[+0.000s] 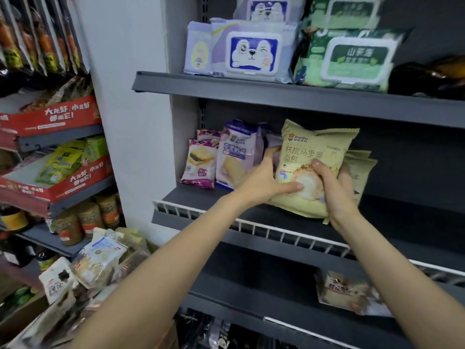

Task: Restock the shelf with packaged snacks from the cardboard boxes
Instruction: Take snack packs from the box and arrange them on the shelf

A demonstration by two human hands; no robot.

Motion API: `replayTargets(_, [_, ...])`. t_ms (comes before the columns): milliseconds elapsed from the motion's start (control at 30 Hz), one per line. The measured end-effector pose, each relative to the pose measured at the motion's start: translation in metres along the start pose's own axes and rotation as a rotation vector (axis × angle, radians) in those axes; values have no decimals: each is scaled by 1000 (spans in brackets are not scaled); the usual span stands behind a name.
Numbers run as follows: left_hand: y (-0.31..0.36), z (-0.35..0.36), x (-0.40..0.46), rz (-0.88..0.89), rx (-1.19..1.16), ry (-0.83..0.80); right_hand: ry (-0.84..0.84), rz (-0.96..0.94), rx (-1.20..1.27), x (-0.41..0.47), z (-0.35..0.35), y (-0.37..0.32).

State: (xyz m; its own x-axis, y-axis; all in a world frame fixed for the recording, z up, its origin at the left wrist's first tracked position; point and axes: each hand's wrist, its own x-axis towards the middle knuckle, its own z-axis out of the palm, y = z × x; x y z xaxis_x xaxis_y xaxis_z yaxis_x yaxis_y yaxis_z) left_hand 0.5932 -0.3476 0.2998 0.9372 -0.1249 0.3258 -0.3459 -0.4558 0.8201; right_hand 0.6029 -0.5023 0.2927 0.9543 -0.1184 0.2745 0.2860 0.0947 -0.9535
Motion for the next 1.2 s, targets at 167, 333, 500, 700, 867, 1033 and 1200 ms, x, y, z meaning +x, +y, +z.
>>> replayTargets(167, [22,60,9,12,52,5,52,-99,-143,5,-57,-7])
replayTargets(333, [23,94,10,-69,98,-6,39,-76,-437,7,-85,4])
replayTargets(500, [13,122,0,-212,69,-30,-16,-180,-701,-7,-97,20])
replayTargets(700, [26,118,-5,-200,266,18,-143,-437,-1256,-15,-96,15])
replayTargets(867, [25,86,-49,-55,508,215,-310,-475,-990,-42,-71,10])
replayTargets(1033, [-5,35,-138,-163,703,368,-568,-468,-828,-100,-1,22])
replayTargets(1200, [-65,-30,-258,-470,660,470,-873,-367,-761,-189,94,58])
